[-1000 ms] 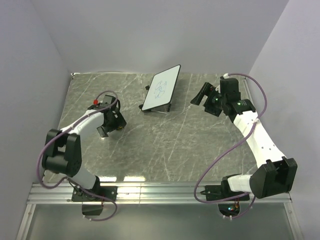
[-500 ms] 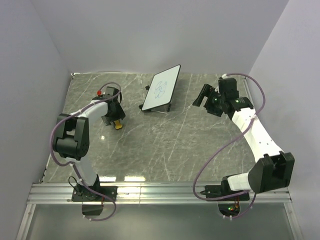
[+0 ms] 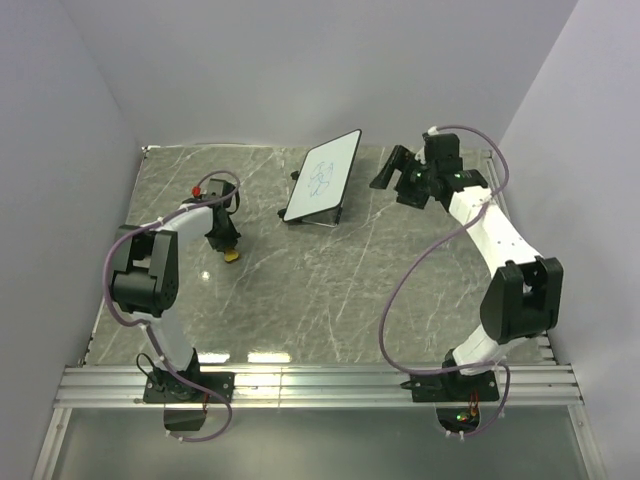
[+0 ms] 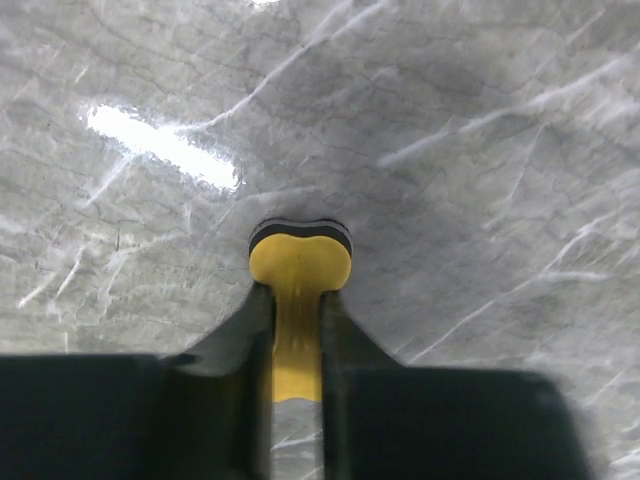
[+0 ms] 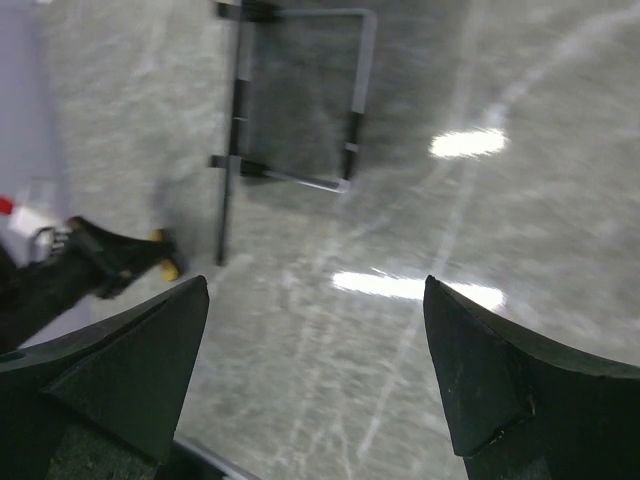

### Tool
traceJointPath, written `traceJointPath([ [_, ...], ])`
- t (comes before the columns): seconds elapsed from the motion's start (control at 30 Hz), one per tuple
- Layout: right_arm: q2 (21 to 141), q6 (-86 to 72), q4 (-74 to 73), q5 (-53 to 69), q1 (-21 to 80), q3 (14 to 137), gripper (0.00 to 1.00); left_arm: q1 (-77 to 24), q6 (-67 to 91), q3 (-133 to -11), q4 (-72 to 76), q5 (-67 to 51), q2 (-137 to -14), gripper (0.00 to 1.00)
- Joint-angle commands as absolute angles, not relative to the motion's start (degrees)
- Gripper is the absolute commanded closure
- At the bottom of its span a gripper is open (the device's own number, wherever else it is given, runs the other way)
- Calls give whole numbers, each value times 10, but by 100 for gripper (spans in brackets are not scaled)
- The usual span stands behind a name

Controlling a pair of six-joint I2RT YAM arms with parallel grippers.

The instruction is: Erase the whiteboard

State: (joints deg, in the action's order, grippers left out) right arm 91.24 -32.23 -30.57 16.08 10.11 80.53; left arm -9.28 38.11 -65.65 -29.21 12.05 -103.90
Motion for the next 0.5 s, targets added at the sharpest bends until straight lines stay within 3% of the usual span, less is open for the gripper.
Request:
traceJointPath([
  [0.0,948,-351,-197,281,101,837,6,-84,365,-656,-284,109,-1053,94],
  [0.03,961,-359,-180,294,104,851,6,-84,366,-657,-285,107,-1053,99],
  [0.23,1046,-386,-158,321,152,900,9,-82,368,-674,-291,89,-1044,100],
  [0.47,1118,-387,-166,323,203,938,31,-82,372,-721,-320,74,-1028,100],
])
